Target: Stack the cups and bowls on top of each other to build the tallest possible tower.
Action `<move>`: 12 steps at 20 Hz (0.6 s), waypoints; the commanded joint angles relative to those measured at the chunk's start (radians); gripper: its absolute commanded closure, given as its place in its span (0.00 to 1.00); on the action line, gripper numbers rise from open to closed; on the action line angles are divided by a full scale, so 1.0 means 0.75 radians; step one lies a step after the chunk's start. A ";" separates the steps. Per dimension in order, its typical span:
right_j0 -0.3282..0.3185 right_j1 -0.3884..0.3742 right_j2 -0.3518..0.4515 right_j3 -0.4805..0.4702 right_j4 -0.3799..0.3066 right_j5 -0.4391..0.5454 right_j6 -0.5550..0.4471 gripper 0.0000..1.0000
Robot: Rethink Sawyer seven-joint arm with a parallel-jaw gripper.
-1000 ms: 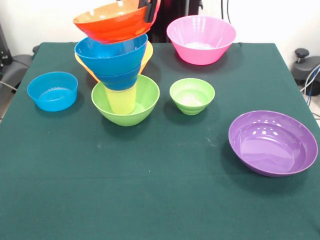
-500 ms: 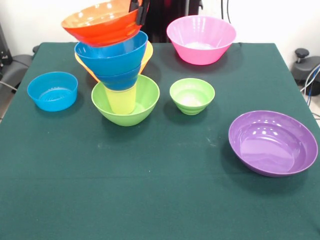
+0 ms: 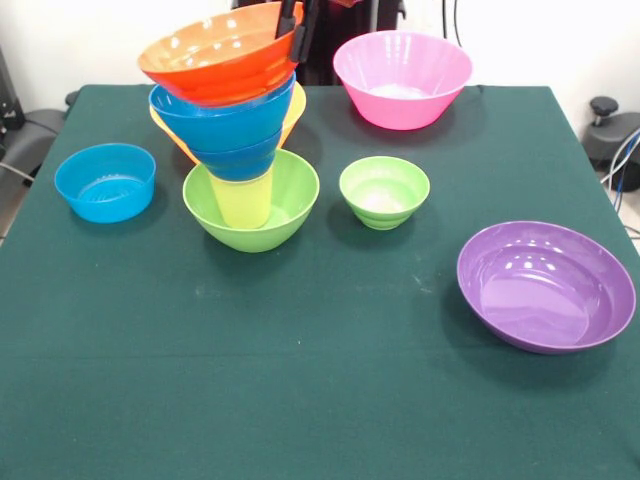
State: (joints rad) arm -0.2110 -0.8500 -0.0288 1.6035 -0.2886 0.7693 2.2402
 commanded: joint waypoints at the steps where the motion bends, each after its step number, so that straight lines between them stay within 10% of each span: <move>1: -0.003 0.065 0.152 -0.030 -0.124 0.047 -0.267 1.00; 12: -0.031 0.055 0.151 -0.026 -0.175 0.041 -0.308 1.00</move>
State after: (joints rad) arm -0.2132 -0.8501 0.0017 1.6035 -0.3062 0.7693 2.2402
